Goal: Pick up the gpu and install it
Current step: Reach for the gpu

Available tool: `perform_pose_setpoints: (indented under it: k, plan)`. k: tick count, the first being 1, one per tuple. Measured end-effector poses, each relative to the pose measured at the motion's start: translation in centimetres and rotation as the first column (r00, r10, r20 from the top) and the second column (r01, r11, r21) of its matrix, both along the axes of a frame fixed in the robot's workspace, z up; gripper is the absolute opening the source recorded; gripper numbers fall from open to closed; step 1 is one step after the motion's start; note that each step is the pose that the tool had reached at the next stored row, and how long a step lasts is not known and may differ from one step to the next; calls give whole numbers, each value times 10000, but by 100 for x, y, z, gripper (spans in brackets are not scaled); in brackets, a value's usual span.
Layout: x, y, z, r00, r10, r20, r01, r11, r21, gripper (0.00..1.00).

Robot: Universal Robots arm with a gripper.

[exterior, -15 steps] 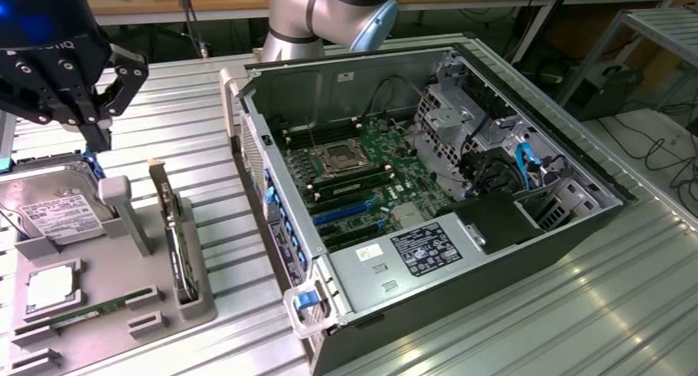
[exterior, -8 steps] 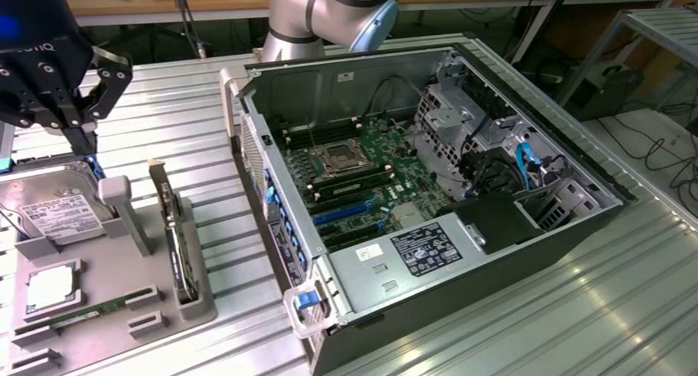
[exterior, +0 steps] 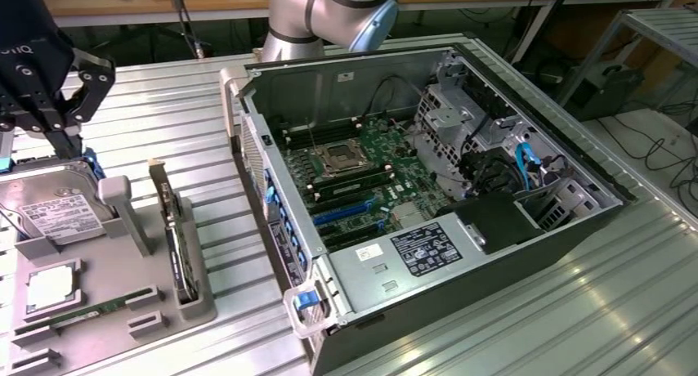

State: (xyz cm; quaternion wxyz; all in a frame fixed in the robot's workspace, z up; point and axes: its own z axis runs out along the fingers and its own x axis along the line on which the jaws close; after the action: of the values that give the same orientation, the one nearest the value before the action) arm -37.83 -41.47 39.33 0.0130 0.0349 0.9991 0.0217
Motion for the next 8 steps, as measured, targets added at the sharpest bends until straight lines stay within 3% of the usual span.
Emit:
perform_pose_setpoints:
  k: [8]
  plan:
    - [-90, -44, -2, 10000, 9, 1, -9, 10000, 1, 11]
